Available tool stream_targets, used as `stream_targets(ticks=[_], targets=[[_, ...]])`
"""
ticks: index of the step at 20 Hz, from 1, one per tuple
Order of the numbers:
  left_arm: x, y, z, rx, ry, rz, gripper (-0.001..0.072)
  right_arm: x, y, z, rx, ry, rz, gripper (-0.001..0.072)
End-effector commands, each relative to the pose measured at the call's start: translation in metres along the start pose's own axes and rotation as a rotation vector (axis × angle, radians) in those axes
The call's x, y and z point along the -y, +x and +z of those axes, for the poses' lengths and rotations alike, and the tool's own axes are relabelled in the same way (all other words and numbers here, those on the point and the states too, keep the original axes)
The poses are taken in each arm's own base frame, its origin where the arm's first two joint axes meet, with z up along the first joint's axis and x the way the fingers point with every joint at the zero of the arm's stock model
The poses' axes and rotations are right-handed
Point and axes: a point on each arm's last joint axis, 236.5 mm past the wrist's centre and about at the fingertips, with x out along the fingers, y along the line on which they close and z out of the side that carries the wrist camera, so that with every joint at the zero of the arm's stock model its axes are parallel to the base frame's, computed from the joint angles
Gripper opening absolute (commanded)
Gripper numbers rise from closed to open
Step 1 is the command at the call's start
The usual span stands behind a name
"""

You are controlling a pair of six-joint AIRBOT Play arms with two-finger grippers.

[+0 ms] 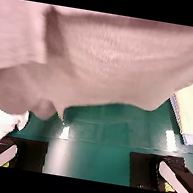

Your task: Fold the shirts.

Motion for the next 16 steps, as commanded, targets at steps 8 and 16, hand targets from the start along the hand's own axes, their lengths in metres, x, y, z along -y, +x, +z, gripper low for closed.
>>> stream_targets(ticks=[8,16], targets=[[-0.112,0.212,-0.337,-0.791,-0.295,0.033,0.0018,0.051,0.252,-0.212,-0.76,0.057,-0.058,0.001],[-0.122,0.235,-0.349,-0.818,-0.22,-0.01,0.002,0.057,0.315,-0.211,-0.771,0.031,-0.056,0.001]])
